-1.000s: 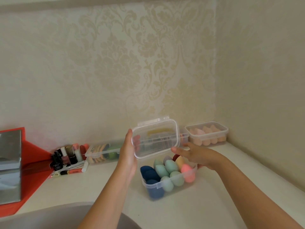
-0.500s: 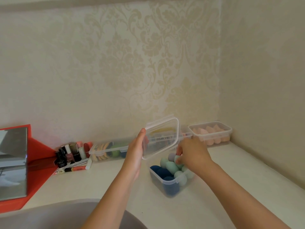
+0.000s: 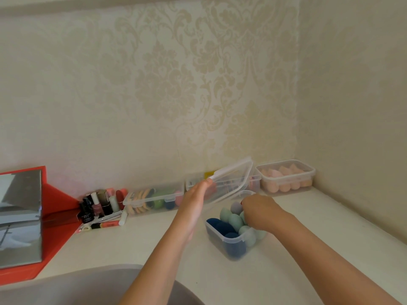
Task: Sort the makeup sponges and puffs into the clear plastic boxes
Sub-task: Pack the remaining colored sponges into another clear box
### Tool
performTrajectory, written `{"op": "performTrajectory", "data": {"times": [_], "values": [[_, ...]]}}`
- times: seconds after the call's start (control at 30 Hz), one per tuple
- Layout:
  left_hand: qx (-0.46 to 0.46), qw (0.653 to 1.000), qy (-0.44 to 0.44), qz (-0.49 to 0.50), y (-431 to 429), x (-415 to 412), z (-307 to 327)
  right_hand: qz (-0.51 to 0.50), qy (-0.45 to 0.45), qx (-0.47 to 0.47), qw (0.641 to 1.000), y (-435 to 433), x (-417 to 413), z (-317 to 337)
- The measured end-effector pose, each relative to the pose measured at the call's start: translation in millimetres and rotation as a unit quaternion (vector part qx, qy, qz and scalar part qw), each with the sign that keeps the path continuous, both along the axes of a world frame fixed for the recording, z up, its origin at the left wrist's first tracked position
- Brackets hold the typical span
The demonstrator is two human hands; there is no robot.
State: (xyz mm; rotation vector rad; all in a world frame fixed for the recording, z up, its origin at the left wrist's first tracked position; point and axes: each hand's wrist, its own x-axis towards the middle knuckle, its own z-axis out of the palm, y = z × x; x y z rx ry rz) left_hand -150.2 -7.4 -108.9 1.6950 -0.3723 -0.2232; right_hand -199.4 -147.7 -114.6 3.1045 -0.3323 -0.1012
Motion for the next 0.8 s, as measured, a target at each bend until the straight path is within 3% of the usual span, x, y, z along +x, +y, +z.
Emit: {"op": "performTrajectory", "data": {"times": [0.13, 0.33, 0.47, 0.53, 0.63, 0.73, 0.8], "values": [[0.001, 1.000, -0.001, -0.010, 2.0, 0.9, -0.8, -0.020, 0.028, 0.022, 0.999, -0.9, 9.0, 3.4], [0.024, 0.999, -0.029, -0.031, 2.4, -2.2, -2.9, -0.085, -0.155, 0.051, 0.983, -9.8, 7.3, -9.0], [0.040, 0.997, -0.058, -0.038, -2.8, -7.6, -2.2, -0.077, -0.181, 0.197, 0.960, -29.4, 2.2, -5.3], [0.055, 0.993, -0.079, -0.068, -1.8, -8.2, -2.8, -0.075, -0.196, 0.307, 0.928, -40.3, -0.1, -0.2], [0.109, 0.983, -0.101, -0.107, 3.1, -7.5, -4.7, -0.117, -0.244, 0.450, 0.851, -61.8, 3.4, -0.2], [0.145, 0.969, -0.136, -0.149, 9.5, -0.2, -13.5, -0.181, -0.359, 0.516, 0.757, -84.4, 10.1, -6.7], [0.172, 0.952, -0.175, -0.182, 13.6, 3.3, -21.6, -0.187, -0.379, 0.565, 0.708, -90.7, 11.0, -9.4]]}}
